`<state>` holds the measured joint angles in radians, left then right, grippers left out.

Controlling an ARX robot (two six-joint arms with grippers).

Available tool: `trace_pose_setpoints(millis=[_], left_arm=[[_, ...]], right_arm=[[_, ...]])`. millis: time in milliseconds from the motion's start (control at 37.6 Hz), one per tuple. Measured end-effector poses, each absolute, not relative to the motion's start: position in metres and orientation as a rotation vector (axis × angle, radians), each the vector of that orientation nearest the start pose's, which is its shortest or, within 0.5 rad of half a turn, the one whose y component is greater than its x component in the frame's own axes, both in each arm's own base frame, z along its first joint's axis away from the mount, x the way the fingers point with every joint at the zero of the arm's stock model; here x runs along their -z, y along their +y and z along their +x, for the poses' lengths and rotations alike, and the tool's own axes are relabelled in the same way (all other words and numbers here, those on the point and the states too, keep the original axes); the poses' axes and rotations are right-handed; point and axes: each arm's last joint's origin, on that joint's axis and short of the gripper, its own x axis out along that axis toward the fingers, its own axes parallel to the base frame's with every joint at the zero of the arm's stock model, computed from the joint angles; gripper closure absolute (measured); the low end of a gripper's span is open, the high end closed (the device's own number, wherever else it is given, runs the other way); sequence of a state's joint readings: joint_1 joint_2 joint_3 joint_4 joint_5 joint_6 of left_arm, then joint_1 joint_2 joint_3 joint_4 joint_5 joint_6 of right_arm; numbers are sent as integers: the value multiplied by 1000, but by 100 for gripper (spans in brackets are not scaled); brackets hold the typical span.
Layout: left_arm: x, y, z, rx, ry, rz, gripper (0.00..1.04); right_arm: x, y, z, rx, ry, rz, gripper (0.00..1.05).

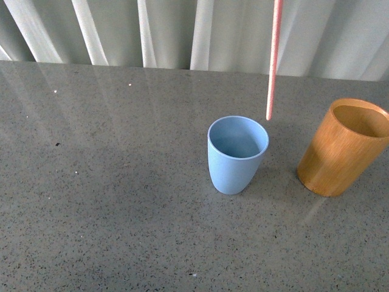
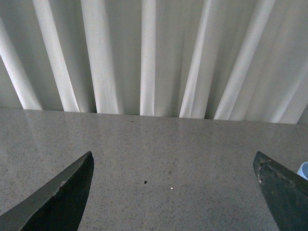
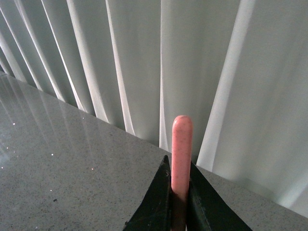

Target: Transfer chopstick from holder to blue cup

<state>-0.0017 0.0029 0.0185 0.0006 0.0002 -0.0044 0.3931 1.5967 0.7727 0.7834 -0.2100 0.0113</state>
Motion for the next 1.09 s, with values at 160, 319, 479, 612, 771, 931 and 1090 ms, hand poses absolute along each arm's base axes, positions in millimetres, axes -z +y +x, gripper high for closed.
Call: trace_pose_setpoints(millis=[160, 319, 479, 612, 771, 931, 1090], left_arm=[[-170, 0, 97, 2, -16, -4, 7], [-170, 0, 97, 2, -16, -4, 7], [-170, 0, 97, 2, -16, -4, 7], [-170, 0, 97, 2, -16, -4, 7], [-170, 0, 97, 2, -16, -4, 7], [-170, 0, 97, 2, -16, -4, 7], [-170, 0, 97, 2, -16, -4, 7]], right_arm=[[-210, 147, 312, -632, 67, 4, 102], [-201, 150, 317, -629, 84, 2, 102], [-187, 152, 321, -629, 107, -1, 102], [-180, 153, 323, -632, 116, -1, 102], [-167, 157, 325, -635, 137, -3, 102], [-156, 160, 327, -610, 133, 0, 102], [-135, 163, 328, -582, 173, 4, 102]])
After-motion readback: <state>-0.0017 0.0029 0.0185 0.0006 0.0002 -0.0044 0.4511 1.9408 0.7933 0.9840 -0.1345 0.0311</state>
